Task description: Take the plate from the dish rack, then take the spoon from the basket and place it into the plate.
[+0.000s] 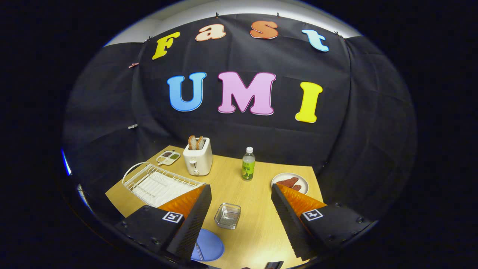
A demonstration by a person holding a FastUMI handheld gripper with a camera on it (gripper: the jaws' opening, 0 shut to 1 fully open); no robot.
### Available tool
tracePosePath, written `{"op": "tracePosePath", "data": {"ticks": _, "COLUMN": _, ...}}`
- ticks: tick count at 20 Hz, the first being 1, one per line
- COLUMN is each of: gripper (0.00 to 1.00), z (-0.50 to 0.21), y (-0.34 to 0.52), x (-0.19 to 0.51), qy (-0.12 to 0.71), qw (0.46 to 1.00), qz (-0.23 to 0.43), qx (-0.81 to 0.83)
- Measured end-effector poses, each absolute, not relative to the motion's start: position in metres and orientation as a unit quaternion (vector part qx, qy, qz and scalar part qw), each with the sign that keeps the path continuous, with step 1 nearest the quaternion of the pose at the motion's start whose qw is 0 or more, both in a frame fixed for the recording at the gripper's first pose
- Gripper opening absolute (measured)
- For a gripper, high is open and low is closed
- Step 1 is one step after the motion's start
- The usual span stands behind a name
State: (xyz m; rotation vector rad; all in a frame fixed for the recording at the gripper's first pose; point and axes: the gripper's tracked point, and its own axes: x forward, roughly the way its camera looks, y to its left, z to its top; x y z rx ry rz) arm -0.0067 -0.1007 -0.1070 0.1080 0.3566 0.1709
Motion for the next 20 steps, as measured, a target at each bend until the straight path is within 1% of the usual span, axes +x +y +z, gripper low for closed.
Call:
{"op": "tracePosePath", "data": {"ticks": 4, "gripper": 0.99, "z": -0.074, "y": -0.118, "x": -0.010, "qy": 0.140, "qw": 0.985, "qz": 0.084, "qx": 0.056}}
{"op": "tracePosePath", "data": {"ticks": 8, "gripper": 0.99, "z": -0.058, "y": -0.130, "x": -0.012, "qy": 0.110, "qw": 0.988, "qz": 0.085, "qx": 0.060}}
{"op": "tracePosePath", "data": {"ticks": 16, "gripper": 0.99, "z": -0.049, "y": -0.118, "x": -0.008, "qy": 0.089, "qw": 0.985, "qz": 0.126, "qx": 0.076}}
{"op": "tracePosePath", "data": {"ticks": 20, "gripper": 0.99, "z": -0.054, "y": -0.121, "x": -0.003, "qy": 0.088, "qw": 0.986, "qz": 0.131, "qx": 0.063}}
